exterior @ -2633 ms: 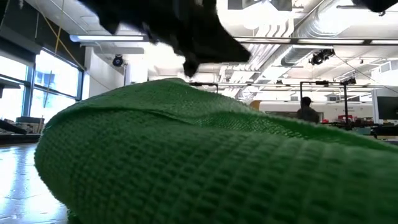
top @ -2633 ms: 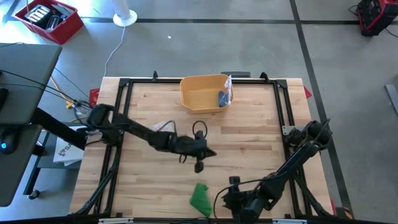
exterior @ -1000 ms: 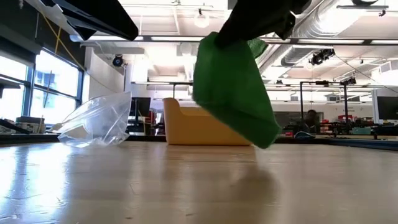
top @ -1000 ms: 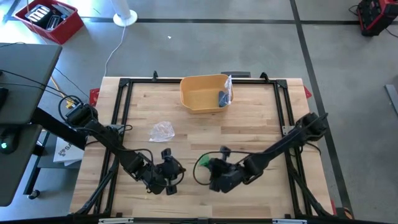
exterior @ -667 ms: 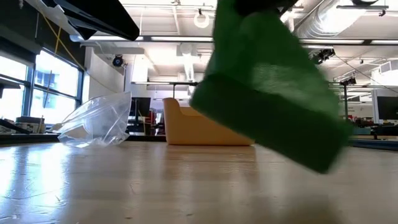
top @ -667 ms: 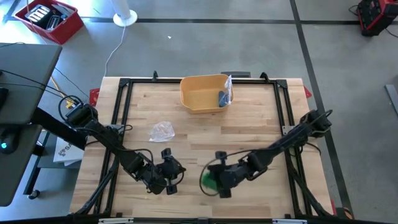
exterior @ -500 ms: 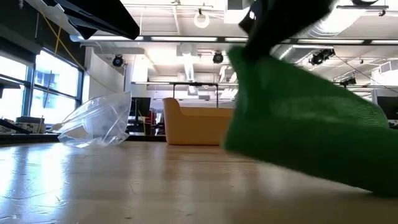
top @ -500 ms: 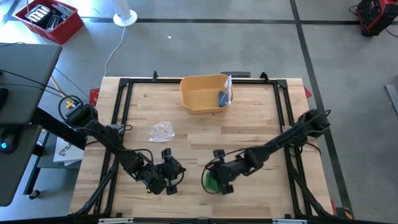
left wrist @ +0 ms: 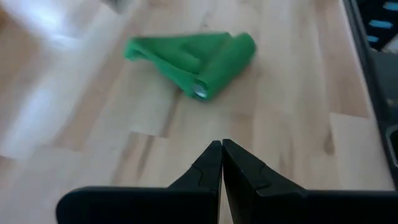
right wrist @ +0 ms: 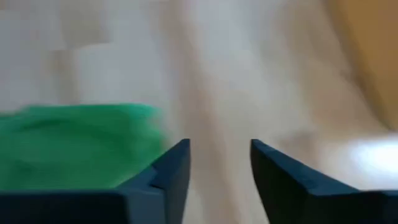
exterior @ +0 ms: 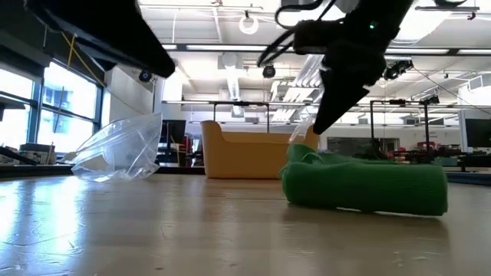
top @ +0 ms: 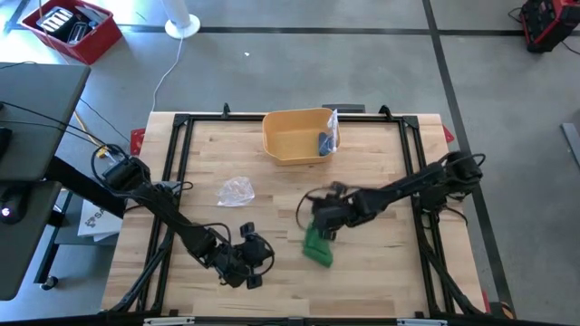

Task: Roll bandage
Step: Roll the green bandage

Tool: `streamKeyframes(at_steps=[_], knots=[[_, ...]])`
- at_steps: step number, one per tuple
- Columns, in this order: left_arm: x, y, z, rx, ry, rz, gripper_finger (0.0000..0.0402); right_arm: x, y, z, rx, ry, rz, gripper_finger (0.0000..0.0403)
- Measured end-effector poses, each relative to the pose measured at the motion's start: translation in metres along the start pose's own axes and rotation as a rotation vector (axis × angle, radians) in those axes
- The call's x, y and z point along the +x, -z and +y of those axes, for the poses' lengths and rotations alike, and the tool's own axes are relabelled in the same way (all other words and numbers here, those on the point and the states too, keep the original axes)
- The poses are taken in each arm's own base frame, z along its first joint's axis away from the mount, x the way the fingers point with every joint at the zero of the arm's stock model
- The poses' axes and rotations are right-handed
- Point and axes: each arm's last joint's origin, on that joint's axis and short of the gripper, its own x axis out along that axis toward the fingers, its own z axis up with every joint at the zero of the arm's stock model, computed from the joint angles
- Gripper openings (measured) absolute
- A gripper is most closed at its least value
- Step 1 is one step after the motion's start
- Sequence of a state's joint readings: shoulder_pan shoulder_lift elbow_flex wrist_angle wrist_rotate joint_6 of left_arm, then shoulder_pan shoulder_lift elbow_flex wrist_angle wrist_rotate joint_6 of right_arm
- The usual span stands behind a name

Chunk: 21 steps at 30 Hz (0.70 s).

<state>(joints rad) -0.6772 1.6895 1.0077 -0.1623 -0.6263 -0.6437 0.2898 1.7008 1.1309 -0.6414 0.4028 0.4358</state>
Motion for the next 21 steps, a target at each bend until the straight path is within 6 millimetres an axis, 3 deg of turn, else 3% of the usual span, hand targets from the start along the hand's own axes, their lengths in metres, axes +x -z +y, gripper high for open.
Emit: streamKeyframes(at_steps=[3,6,8,13,17,21], knots=[[0.009,0.005,-0.004,0.001,0.04,0.021,0.0007,-0.017,0.005,-0.014,0.098,0.073,0.021,0.0182],[0.019,0.007,-0.008,-0.009,0.077,0.022,0.0007,-0.042,0.011,-0.006,0.113,0.034,-0.025,0.0184],[0.028,0.009,-0.01,-0.009,0.122,0.031,0.0007,-0.058,0.02,0.014,0.07,-0.04,-0.071,0.0182],[0.054,0.012,-0.008,-0.019,0.177,0.036,0.0009,-0.086,0.06,0.088,0.038,-0.221,-0.195,0.0181],[0.076,0.011,0.008,-0.054,0.152,0.063,0.0023,-0.08,0.1,0.14,0.196,-0.251,-0.271,0.0181],[0.093,0.005,0.025,-0.105,0.206,0.109,0.0051,-0.049,0.131,0.172,0.365,-0.238,-0.271,0.0181]])
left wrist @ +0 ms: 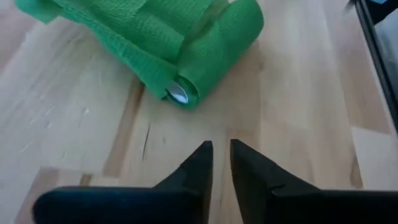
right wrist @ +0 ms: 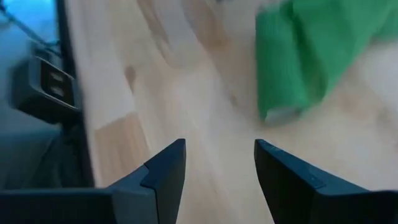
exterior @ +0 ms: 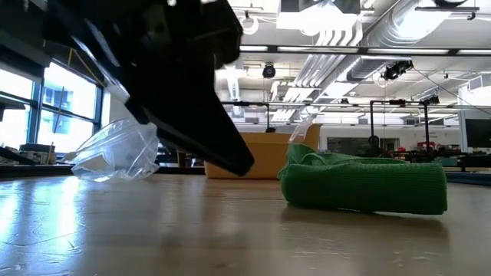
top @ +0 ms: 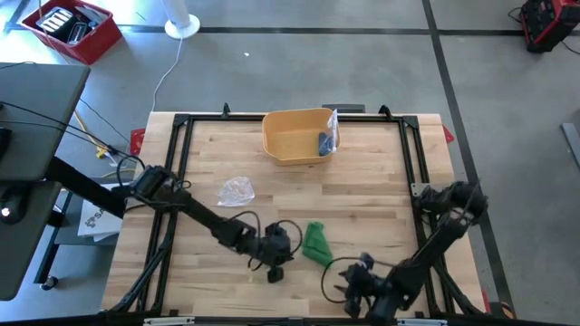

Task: Roll bandage
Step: Roll the green bandage

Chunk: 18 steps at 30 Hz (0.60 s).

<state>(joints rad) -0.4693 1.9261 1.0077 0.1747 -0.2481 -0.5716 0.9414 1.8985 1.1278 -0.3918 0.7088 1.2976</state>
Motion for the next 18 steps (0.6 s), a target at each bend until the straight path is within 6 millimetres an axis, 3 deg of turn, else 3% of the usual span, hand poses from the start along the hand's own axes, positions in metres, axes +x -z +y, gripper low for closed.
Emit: streamKeyframes(at_steps=[3,6,18], knots=[[0.007,-0.005,0.012,-0.023,0.019,0.024,0.0074,0.023,0.017,0.0,0.097,0.031,-0.045,0.0181],[0.012,-0.008,0.022,0.004,0.02,0.031,0.0092,0.038,0.021,-0.002,0.163,0.053,-0.1,0.0181],[0.036,-0.005,0.025,0.103,0.134,-0.062,0.0113,0.05,0.007,-0.006,0.208,0.092,-0.187,0.0181]])
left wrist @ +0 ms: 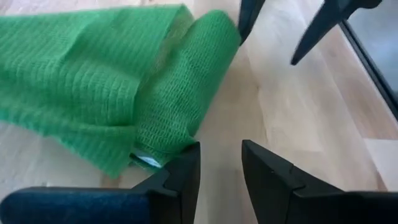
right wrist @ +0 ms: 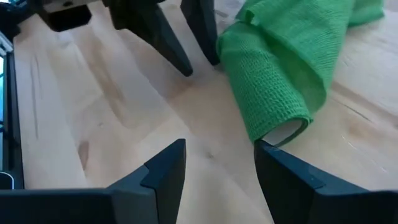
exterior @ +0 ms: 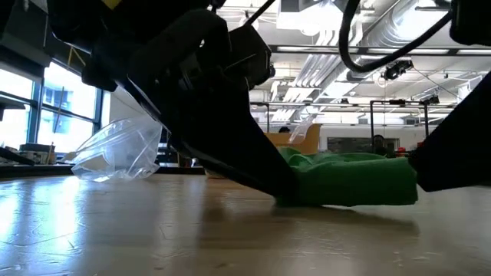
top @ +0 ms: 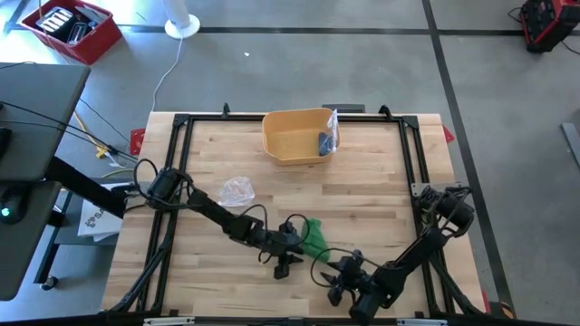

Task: Roll bandage
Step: Roll the green bandage

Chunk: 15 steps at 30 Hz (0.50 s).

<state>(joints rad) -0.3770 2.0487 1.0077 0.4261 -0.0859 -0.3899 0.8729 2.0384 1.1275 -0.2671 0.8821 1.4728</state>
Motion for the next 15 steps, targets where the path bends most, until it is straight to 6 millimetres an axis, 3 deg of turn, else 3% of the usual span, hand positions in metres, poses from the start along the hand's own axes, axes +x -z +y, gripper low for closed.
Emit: streamKeyframes(at_steps=[9,15], knots=[[-0.001,0.001,-0.003,0.046,0.008,0.009,0.0113,-0.002,0.001,0.002,-0.125,-0.016,0.0,0.0174],[-0.014,0.005,-0.008,0.035,-0.05,0.122,0.0113,-0.007,0.005,-0.006,-0.118,0.038,0.035,0.0117]])
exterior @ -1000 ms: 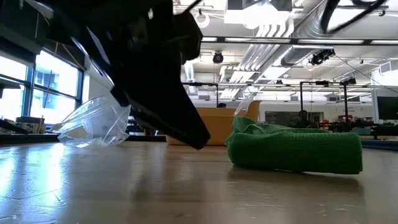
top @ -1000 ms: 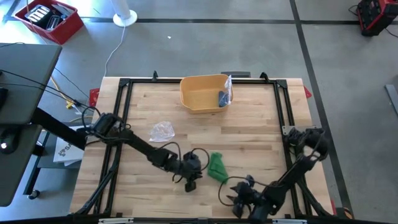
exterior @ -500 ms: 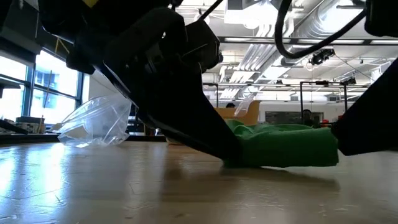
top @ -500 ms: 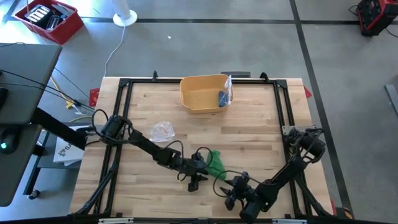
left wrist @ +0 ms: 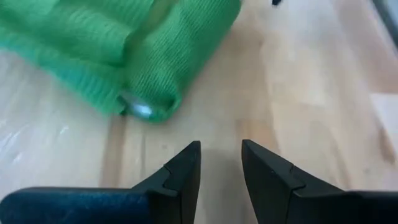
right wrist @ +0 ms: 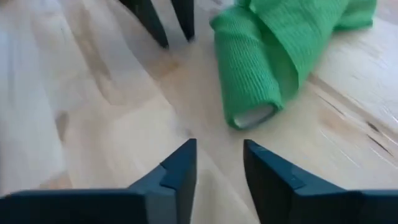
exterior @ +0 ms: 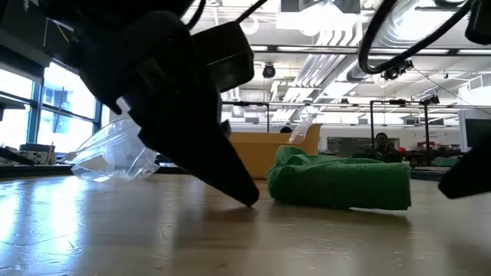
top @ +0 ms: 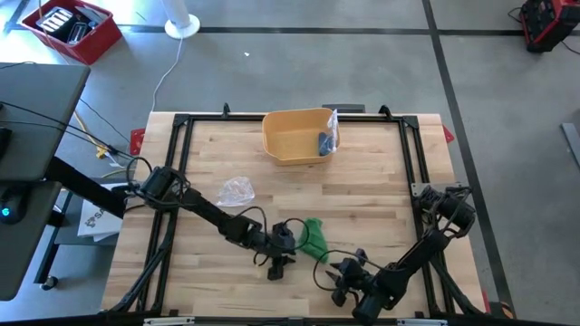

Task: Roll bandage
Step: Roll the green bandage

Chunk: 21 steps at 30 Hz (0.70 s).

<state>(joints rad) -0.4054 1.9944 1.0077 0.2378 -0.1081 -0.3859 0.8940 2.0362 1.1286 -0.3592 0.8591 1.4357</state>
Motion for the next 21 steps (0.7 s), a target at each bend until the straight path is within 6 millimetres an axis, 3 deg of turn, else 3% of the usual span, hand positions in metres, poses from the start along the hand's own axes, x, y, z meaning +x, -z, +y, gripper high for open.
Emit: streamKeyframes(at_steps=[6,11,21], knots=[[-0.003,-0.001,-0.007,0.12,-0.074,-0.054,0.0113,0.002,-0.003,0.002,-0.087,-0.014,-0.017,0.0095],[0.002,0.001,-0.005,0.18,-0.174,-0.102,0.0118,0.009,-0.008,0.005,-0.074,-0.026,-0.028,0.0115],[0.004,-0.006,0.005,0.136,-0.183,-0.138,0.0142,0.026,-0.008,-0.001,0.009,0.023,0.013,0.0138]])
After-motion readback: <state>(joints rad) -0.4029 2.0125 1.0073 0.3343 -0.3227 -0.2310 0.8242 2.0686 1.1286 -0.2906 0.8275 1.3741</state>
